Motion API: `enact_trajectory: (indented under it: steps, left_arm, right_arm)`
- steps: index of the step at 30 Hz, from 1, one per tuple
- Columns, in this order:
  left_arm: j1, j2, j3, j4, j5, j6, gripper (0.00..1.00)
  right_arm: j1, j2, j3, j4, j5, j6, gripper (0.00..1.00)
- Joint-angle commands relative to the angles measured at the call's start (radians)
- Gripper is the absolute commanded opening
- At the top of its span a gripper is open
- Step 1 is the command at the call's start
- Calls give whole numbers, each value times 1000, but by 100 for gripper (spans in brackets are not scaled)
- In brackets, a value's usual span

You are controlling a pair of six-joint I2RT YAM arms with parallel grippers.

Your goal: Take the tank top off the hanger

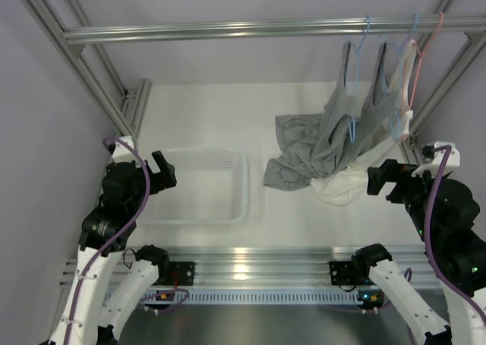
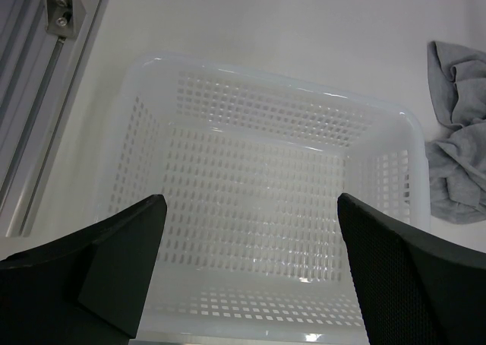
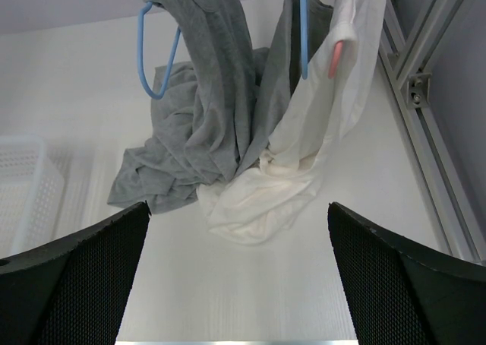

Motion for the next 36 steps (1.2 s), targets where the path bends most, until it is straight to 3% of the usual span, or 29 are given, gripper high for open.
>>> enact_trajectory:
  steps: [1,8,12,16,19,23,29,32,36]
  left_arm:
    - [-3,-6,-8,48,-13,-12,99]
    - [-3,-5,-12,53,2,-12,99]
    - [-3,0,-17,57,28,-12,99]
    - [-3,3,-23,62,50,-12,99]
    - [-3,4,-29,65,68,-15,99]
    - [-3,9,-34,68,79,-14,99]
    - [-6,21,-40,76,106,-14,99]
    - [-8,31,-41,76,109,-11,99]
    - [-9,24,-43,77,109,-12,99]
  right_arm:
    - [13,12,17,6,2,-1,99]
    - [13,84,142,50,-123,-3,99]
    - [13,271,325,49,-172,-18,99]
    - [13,454,494,35,-231,-66,91]
    - [14,619,659,-3,-156,-86,88]
    - [13,773,762,-2,4,-113,82]
    - [8,989,924,-11,18,-161,78]
    - [0,1046,925,-10,47,-156,67]
    - [-12,1072,896,-5,65,-150,43]
